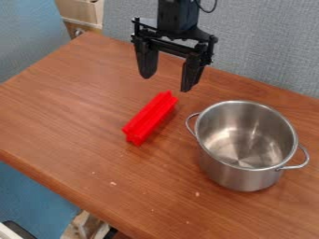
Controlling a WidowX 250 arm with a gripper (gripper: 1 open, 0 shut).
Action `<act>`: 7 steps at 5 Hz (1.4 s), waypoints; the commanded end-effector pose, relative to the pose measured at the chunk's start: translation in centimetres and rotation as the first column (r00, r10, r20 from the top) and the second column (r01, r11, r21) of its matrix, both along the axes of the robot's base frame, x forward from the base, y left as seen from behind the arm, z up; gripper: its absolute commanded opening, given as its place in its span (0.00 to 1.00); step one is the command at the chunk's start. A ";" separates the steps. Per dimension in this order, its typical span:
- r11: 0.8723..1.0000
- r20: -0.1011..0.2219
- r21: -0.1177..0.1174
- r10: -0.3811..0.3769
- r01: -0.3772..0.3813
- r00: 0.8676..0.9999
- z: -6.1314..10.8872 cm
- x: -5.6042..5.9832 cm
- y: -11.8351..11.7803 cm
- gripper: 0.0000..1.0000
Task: Put the red object in the metal pot
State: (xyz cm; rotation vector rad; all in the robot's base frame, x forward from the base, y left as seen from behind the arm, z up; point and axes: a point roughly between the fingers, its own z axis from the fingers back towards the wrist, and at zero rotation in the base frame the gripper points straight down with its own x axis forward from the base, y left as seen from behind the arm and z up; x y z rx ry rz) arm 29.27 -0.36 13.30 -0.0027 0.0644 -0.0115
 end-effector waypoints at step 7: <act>0.998 -0.068 -0.002 -0.055 0.055 0.996 -5.1 1.3 3.7 1.00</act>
